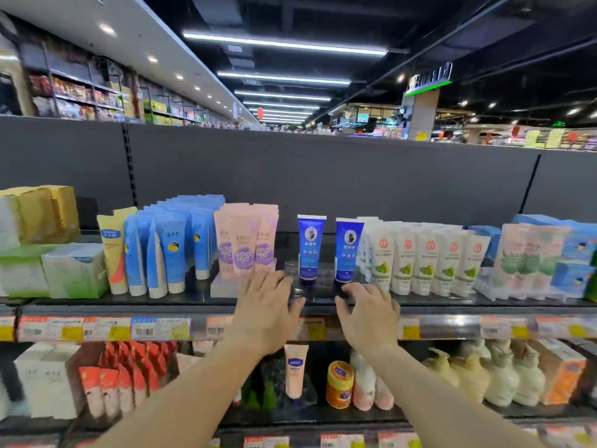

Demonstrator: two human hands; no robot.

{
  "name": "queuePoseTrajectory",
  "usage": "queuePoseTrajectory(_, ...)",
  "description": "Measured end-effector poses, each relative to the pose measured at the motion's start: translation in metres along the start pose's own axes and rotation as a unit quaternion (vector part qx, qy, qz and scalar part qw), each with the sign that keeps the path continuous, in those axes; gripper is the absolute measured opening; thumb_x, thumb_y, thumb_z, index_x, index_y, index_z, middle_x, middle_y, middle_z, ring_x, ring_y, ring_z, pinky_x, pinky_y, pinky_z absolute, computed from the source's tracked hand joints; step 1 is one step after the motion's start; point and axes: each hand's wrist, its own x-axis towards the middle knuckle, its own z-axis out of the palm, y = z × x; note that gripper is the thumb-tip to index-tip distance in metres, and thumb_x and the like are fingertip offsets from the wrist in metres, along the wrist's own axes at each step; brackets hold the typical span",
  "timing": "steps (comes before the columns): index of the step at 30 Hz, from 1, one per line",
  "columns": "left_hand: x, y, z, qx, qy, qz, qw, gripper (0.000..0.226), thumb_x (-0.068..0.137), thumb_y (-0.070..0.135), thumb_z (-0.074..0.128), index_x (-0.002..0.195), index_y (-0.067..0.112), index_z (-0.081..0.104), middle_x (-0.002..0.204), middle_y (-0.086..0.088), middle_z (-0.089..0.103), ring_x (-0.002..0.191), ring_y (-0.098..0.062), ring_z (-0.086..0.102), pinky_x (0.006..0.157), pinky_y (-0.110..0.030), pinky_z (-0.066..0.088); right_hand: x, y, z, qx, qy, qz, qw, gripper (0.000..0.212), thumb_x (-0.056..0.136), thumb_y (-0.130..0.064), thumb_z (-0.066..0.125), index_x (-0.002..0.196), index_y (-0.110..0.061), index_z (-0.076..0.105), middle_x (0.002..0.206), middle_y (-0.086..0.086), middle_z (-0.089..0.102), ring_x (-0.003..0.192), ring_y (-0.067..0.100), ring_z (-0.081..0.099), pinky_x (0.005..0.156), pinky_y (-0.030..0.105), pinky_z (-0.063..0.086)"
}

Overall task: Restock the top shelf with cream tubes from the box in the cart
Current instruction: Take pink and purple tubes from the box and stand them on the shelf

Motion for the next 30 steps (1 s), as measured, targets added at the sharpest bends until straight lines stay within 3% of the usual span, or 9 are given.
queuePoseTrajectory(3, 0.015, 0.019, 0.011, 0.071, -0.097, -0.05, 0.992, 0.062, 0.099, 0.052, 0.026, 0.151, 0.018, 0.024, 0.16, -0.003, 0.02, 0.148, -0.024, 0.01, 0.121, -0.048, 0.005, 0.007, 0.011, -0.007, -0.01, -0.067, -0.031, 0.997, 0.043, 0.097, -0.05, 0.038, 0.137, -0.035, 0.044, 0.137, -0.005, 0.051, 0.131, 0.02, 0.04, 0.111, 0.041, 0.026)
queuePoseTrajectory(6, 0.022, 0.024, 0.017, 0.112, -0.149, -0.071, 0.98, 0.063, 0.098, 0.053, 0.023, 0.151, 0.019, 0.023, 0.161, -0.002, 0.02, 0.149, -0.027, 0.007, 0.118, -0.056, 0.006, 0.011, 0.015, -0.009, -0.007, -0.111, -0.054, 0.992, 0.047, 0.098, -0.05, 0.035, 0.14, -0.029, 0.044, 0.139, -0.004, 0.052, 0.133, 0.021, 0.038, 0.112, 0.042, 0.024)
queuePoseTrajectory(10, 0.02, 0.032, 0.011, 0.118, -0.135, -0.08, 0.98, 0.059, 0.097, 0.055, 0.025, 0.145, 0.024, 0.036, 0.156, 0.002, 0.032, 0.147, -0.024, 0.016, 0.117, -0.059, 0.007, 0.017, 0.02, -0.01, 0.015, -0.121, -0.066, 0.99, 0.048, 0.097, -0.051, 0.038, 0.137, -0.027, 0.046, 0.133, -0.003, 0.057, 0.129, 0.02, 0.043, 0.11, 0.041, 0.027)
queuePoseTrajectory(14, 0.01, 0.036, 0.006, 0.128, -0.115, -0.066, 0.983, 0.053, 0.098, 0.053, 0.026, 0.138, 0.025, 0.044, 0.148, 0.006, 0.043, 0.143, -0.018, 0.026, 0.116, -0.06, -0.003, 0.02, 0.023, -0.012, 0.048, -0.127, -0.056, 0.989, 0.048, 0.096, -0.05, 0.044, 0.137, -0.026, 0.047, 0.129, -0.004, 0.06, 0.127, 0.019, 0.045, 0.11, 0.041, 0.027)
queuePoseTrajectory(22, 0.008, 0.027, 0.001, 0.128, -0.138, -0.05, 0.981, 0.056, 0.099, 0.053, 0.024, 0.149, 0.028, 0.028, 0.158, 0.008, 0.027, 0.148, -0.015, 0.013, 0.116, -0.059, -0.009, 0.017, 0.023, -0.01, 0.075, -0.13, -0.05, 0.987, 0.047, 0.094, -0.051, 0.048, 0.136, -0.031, 0.047, 0.135, -0.006, 0.054, 0.132, 0.019, 0.04, 0.111, 0.041, 0.026)
queuePoseTrajectory(30, 0.01, 0.023, 0.008, 0.109, -0.134, -0.047, 0.984, 0.061, 0.097, 0.058, 0.025, 0.15, 0.029, 0.023, 0.16, 0.009, 0.02, 0.149, -0.015, 0.006, 0.116, -0.06, -0.008, 0.017, 0.024, -0.007, 0.098, -0.114, -0.044, 0.988, 0.04, 0.092, -0.05, 0.054, 0.126, -0.029, 0.053, 0.124, -0.008, 0.059, 0.123, 0.015, 0.047, 0.107, 0.037, 0.031)
